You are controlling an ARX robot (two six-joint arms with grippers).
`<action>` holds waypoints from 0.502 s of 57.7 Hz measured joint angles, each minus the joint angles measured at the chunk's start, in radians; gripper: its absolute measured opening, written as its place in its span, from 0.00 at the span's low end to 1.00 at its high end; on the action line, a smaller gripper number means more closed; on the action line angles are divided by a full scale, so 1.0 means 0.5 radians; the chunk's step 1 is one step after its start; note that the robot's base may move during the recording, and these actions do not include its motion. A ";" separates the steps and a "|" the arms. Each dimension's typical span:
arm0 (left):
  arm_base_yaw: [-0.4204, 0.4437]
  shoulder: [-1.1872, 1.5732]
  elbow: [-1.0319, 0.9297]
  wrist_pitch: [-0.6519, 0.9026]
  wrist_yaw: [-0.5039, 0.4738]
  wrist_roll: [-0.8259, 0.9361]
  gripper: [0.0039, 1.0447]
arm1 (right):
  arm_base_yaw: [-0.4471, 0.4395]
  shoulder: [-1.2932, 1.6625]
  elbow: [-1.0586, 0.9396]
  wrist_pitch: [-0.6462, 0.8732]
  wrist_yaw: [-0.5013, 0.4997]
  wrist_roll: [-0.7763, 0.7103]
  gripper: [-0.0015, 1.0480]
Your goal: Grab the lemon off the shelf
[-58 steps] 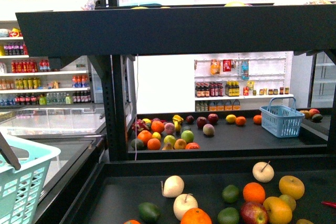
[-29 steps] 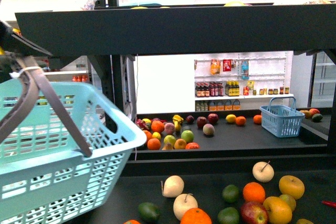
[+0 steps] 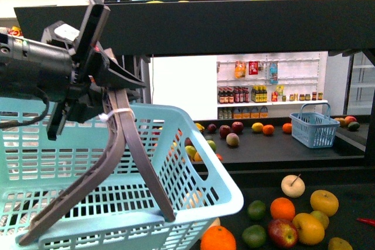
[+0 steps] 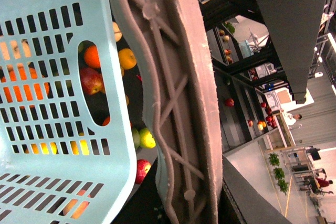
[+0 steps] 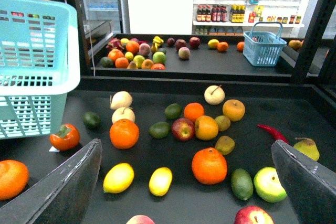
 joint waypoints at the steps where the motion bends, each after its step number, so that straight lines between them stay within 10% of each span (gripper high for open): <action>1: -0.014 0.013 0.005 -0.001 0.000 0.002 0.14 | 0.000 0.000 0.000 0.000 -0.001 -0.001 0.93; 29: -0.217 0.194 0.085 0.167 -0.009 -0.036 0.13 | 0.002 0.021 0.008 -0.035 0.013 0.018 0.93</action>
